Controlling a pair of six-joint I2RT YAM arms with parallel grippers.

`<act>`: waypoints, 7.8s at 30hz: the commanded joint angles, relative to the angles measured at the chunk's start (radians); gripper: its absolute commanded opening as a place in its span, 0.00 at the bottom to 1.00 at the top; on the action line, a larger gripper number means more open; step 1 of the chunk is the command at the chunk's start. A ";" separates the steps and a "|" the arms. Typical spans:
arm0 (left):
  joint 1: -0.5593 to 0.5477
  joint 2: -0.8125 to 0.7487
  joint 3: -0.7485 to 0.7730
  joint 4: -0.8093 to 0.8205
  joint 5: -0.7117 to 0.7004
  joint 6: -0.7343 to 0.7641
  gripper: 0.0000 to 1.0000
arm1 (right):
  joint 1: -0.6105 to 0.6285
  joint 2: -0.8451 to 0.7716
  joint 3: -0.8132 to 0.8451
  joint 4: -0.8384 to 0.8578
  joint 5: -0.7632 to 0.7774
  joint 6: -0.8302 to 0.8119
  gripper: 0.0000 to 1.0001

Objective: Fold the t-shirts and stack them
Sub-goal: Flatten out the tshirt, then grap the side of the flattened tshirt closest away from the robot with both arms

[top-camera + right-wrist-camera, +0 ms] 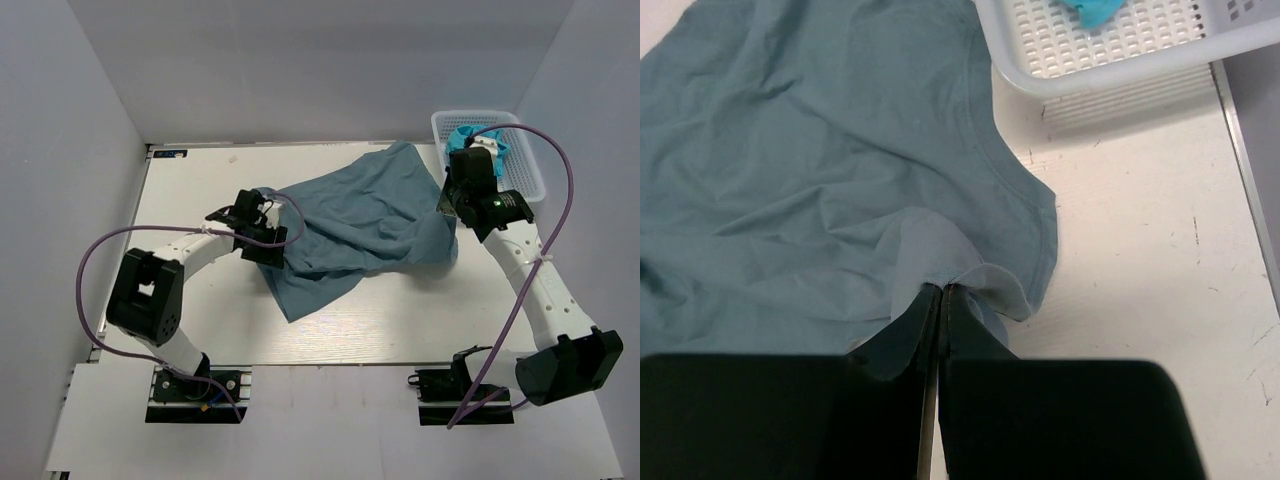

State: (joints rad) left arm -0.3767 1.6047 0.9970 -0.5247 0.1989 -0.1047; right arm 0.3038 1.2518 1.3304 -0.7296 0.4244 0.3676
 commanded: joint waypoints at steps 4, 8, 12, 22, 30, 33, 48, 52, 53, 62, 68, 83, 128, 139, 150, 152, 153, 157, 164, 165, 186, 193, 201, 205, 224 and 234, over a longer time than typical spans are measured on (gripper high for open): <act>-0.005 0.127 0.152 -0.020 0.063 0.290 0.64 | -0.022 0.006 0.032 0.030 -0.042 -0.027 0.00; -0.005 0.216 0.230 -0.067 0.063 0.350 0.64 | -0.035 0.008 0.038 0.029 -0.042 -0.027 0.00; -0.005 0.248 0.244 -0.095 0.125 0.373 0.61 | -0.049 0.001 0.049 0.019 -0.038 -0.032 0.00; -0.005 -0.050 0.114 0.006 0.154 0.261 0.11 | -0.066 0.003 0.044 0.021 -0.058 -0.027 0.00; -0.005 -0.251 0.188 -0.020 -0.207 -0.078 0.00 | -0.074 -0.038 0.064 0.074 0.025 0.007 0.00; 0.004 -0.336 0.261 -0.076 -0.359 -0.167 0.00 | -0.080 -0.042 0.125 0.081 0.120 0.010 0.00; 0.004 -0.635 0.773 -0.169 -0.493 -0.082 0.00 | -0.088 -0.147 0.624 0.263 0.249 -0.272 0.00; 0.004 -0.696 0.900 -0.190 -0.441 -0.056 0.00 | -0.084 -0.201 0.685 0.320 0.206 -0.358 0.00; 0.004 -0.709 0.945 -0.199 -0.431 -0.032 0.00 | -0.084 -0.222 0.711 0.340 0.185 -0.363 0.00; 0.004 -0.782 1.175 -0.221 -0.306 0.000 0.00 | -0.081 -0.341 0.785 0.421 0.090 -0.455 0.00; 0.004 -0.769 1.175 -0.209 -0.349 0.000 0.00 | -0.081 -0.341 0.796 0.449 0.051 -0.460 0.00; 0.013 -0.574 0.562 -0.028 -0.670 -0.035 0.00 | -0.086 -0.121 0.321 0.636 -0.001 -0.395 0.00; 0.309 0.510 1.018 -0.092 -0.425 -0.227 1.00 | -0.025 0.677 0.455 0.431 -0.322 -0.095 0.90; 0.259 0.382 0.562 -0.058 -0.277 -0.316 1.00 | -0.029 0.468 -0.034 0.254 -0.320 0.063 0.90; 0.277 0.500 0.589 -0.097 -0.299 -0.388 1.00 | -0.066 0.875 0.275 0.190 -0.266 0.045 0.90; 0.286 0.521 0.589 -0.106 -0.323 -0.388 1.00 | -0.078 0.970 0.360 0.136 -0.269 0.039 0.90; 0.286 0.521 0.589 -0.106 -0.323 -0.388 1.00 | -0.084 0.992 0.413 0.128 -0.266 0.033 0.90; 0.286 0.586 0.640 -0.139 -0.332 -0.454 1.00 | -0.101 1.101 0.597 0.105 -0.253 0.013 0.90; 0.286 0.566 0.753 -0.179 -0.369 -0.471 1.00 | -0.091 1.232 0.881 0.107 -0.332 -0.102 0.90; 0.286 0.566 0.773 -0.195 -0.369 -0.471 1.00 | -0.091 1.183 0.877 0.117 -0.343 -0.116 0.90; 0.363 -0.334 -0.280 -0.212 -0.461 -0.771 1.00 | 0.064 0.036 -0.353 0.319 -0.316 0.059 0.90; 0.392 -0.278 -0.367 -0.092 -0.461 -0.811 0.90 | 0.067 -0.143 -0.479 0.152 -0.297 0.132 0.90; 0.403 -0.244 -0.386 0.031 -0.385 -0.771 0.68 | 0.087 -0.157 -0.583 0.053 -0.361 0.174 0.90; 0.403 -0.244 -0.422 0.123 -0.270 -0.693 0.22 | 0.115 -0.121 -0.649 0.062 -0.411 0.203 0.88; 0.394 -0.563 -0.432 0.016 -0.311 -0.698 0.00 | 0.232 0.071 -0.729 0.065 -0.440 0.310 0.09; 0.403 -0.482 -0.403 -0.069 -0.386 -0.771 1.00 | 0.232 -0.026 -0.708 0.076 -0.404 0.311 0.00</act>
State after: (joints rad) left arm 0.0235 1.0977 0.5541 -0.5640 -0.1329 -0.8436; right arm 0.5323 1.2407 0.6228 -0.6693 0.0120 0.6739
